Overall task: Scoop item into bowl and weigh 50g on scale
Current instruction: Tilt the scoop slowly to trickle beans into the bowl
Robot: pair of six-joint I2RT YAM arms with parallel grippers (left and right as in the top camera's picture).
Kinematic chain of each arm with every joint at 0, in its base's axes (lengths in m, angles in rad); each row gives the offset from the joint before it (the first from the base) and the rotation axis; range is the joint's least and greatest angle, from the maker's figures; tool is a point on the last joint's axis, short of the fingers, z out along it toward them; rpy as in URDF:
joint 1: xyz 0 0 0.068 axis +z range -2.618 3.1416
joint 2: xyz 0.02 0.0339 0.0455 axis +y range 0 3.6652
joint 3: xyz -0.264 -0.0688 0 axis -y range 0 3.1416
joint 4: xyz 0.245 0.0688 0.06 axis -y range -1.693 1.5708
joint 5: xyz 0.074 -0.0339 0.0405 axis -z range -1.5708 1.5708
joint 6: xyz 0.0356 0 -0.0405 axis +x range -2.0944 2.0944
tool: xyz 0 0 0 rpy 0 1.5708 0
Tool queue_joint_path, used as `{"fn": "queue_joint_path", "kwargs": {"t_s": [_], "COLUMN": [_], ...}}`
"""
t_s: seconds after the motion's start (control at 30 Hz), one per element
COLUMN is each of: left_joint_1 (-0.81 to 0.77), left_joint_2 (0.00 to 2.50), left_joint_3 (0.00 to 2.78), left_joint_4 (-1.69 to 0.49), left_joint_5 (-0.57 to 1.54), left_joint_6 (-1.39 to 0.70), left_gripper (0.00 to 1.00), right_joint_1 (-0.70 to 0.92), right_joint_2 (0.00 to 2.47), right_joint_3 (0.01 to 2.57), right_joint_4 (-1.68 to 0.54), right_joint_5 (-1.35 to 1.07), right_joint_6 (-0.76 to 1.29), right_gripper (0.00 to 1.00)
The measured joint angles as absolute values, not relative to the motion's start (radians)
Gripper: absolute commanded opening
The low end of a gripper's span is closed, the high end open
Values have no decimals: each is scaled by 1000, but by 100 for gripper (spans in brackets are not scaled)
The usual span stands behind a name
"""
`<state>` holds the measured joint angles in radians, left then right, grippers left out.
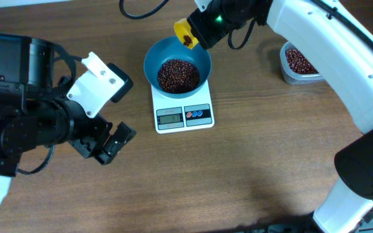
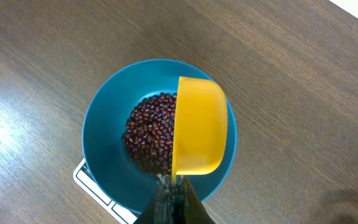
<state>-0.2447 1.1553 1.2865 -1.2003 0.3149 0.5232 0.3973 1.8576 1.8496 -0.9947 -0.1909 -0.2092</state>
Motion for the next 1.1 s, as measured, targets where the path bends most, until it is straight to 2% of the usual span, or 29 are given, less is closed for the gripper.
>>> {"fn": "queue_joint_path", "kwargs": {"t_s": [0.3, 0.5, 0.7, 1.1], "left_joint_1": [-245, -245, -245, -245], "left_joint_2": [1155, 1155, 1155, 1155], "left_joint_3": [1287, 1287, 1287, 1287], "left_joint_4": [-1200, -1200, -1200, -1200], "left_joint_5": [315, 315, 315, 315], "left_joint_6": [523, 523, 523, 523], "left_gripper": [99, 99, 99, 99], "right_joint_1": [399, 479, 485, 485], "right_joint_2": [1858, 1858, 1858, 1858], "right_joint_3": [1850, 1850, 1850, 1849], "right_joint_4": [-1003, -1032, -1032, -1032], "right_joint_5": [-185, -66, 19, 27], "right_joint_6": [-216, -248, -249, -262], "right_gripper": [4, 4, 4, 4]}}
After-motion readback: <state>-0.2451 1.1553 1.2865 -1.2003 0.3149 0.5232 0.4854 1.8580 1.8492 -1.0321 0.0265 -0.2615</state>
